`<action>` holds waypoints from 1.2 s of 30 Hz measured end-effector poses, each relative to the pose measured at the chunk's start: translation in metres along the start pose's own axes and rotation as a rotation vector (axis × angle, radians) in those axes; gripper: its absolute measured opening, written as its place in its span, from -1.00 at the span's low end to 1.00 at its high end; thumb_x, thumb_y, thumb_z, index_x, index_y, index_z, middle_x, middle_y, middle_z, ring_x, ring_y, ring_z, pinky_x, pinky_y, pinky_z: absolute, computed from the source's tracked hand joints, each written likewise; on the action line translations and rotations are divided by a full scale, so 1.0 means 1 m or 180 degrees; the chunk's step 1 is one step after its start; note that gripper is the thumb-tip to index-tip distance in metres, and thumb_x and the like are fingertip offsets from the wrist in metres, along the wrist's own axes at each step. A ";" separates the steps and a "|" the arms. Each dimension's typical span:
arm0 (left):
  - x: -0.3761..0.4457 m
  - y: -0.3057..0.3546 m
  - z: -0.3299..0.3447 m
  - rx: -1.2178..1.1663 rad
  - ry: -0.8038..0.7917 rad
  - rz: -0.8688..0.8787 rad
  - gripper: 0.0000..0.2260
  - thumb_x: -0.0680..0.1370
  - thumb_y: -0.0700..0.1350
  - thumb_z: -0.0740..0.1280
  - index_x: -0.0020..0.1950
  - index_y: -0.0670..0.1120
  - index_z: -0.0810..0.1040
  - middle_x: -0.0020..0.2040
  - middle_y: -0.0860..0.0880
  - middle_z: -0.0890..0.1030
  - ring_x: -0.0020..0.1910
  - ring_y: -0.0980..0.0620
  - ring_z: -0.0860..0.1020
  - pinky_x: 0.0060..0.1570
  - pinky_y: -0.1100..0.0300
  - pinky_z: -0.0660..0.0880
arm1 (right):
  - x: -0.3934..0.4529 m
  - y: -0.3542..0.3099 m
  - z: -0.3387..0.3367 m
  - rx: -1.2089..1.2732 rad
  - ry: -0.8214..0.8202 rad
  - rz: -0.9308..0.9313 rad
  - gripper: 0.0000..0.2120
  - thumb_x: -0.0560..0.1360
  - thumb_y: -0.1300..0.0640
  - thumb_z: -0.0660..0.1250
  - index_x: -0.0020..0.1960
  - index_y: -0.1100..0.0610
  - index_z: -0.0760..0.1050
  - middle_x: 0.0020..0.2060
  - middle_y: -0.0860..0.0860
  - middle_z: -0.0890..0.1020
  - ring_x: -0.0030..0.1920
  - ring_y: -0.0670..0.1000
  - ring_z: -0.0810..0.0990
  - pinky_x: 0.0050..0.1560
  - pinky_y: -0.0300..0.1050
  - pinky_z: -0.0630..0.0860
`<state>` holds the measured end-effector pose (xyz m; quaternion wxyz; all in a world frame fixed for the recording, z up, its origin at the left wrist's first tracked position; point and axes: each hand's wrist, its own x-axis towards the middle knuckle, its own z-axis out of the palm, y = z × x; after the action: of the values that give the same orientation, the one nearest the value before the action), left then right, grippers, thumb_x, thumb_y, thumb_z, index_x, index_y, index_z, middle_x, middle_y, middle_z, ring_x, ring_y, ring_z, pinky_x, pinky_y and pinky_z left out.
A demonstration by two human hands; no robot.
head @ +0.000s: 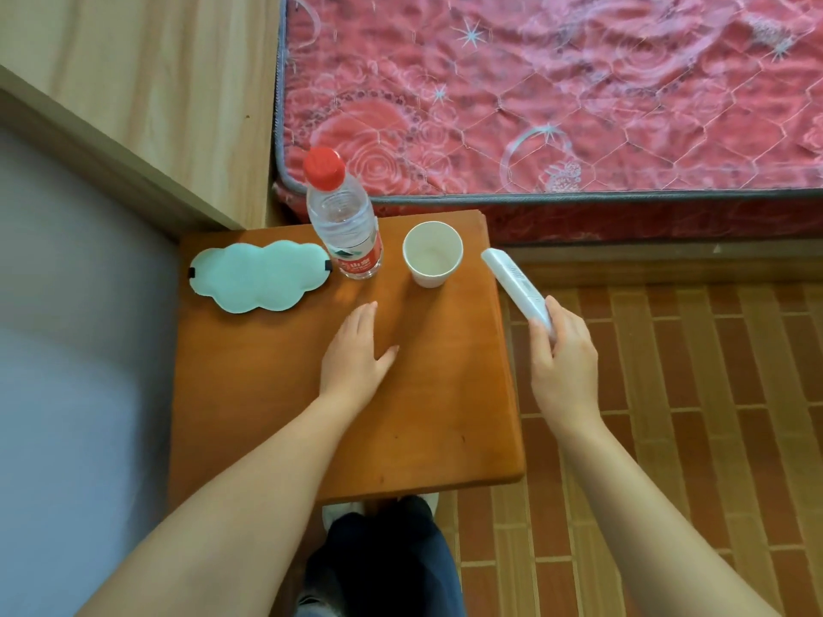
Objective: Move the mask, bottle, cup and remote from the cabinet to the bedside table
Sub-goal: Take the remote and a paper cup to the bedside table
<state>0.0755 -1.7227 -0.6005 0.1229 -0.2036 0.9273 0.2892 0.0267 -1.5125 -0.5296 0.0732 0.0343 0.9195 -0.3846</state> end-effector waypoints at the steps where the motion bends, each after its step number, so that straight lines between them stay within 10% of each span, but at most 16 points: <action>1: -0.006 -0.010 -0.003 0.0253 -0.0099 -0.0014 -0.40 0.53 0.07 0.27 0.48 -0.06 0.11 0.50 -0.05 0.17 0.48 -0.02 0.14 0.39 0.09 0.20 | -0.006 0.000 -0.002 -0.0006 -0.0011 0.0010 -0.61 0.59 0.09 0.08 0.39 0.17 0.27 0.23 0.11 0.45 0.19 0.04 0.45 0.10 -0.12 0.48; 5: -0.027 -0.051 -0.016 0.1040 -0.0231 -0.0272 -0.39 0.56 0.17 0.11 0.50 -0.07 0.00 0.54 -0.11 -0.04 0.51 -0.09 -0.07 0.45 0.03 -0.05 | -0.027 -0.004 -0.005 -0.0010 -0.0044 0.0046 -0.64 0.59 0.10 0.10 0.36 0.18 0.31 0.14 0.11 0.50 0.08 0.08 0.51 0.07 0.13 0.54; 14: -0.053 -0.108 -0.040 0.1430 -0.0323 -0.0258 -0.40 0.58 0.17 0.02 0.51 -0.07 -0.10 0.53 -0.17 -0.09 0.51 -0.12 -0.12 0.45 0.05 -0.08 | -0.051 -0.032 0.040 0.0295 -0.0774 0.0280 -0.74 0.59 0.09 0.10 0.19 0.14 0.45 -0.19 0.04 0.55 -0.25 -0.04 0.51 -0.30 -0.18 0.44; 29: -0.052 -0.125 -0.043 0.1587 -0.0469 0.0052 -0.37 0.58 0.18 0.03 0.51 -0.07 -0.14 0.53 -0.18 -0.11 0.50 -0.13 -0.13 0.45 0.05 -0.05 | -0.014 -0.066 0.110 0.1311 -0.2014 0.1497 -0.79 0.61 0.03 0.04 0.15 0.09 0.35 -0.03 0.08 0.55 -0.09 0.05 0.61 -0.13 -0.15 0.53; 36: -0.052 -0.121 -0.041 0.1654 -0.0534 0.0005 -0.39 0.60 0.15 0.01 0.50 -0.10 -0.17 0.52 -0.21 -0.14 0.50 -0.17 -0.16 0.45 0.02 -0.04 | -0.010 -0.057 0.114 0.0930 -0.1654 0.0972 -0.58 0.40 0.09 0.44 0.16 0.00 0.31 0.07 0.00 0.51 -0.11 -0.03 0.57 -0.29 -0.25 0.49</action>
<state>0.1709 -1.8217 -0.6081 0.2472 -0.1398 0.9571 0.0576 0.0422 -1.6335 -0.5668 0.3562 0.0826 0.7896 -0.4928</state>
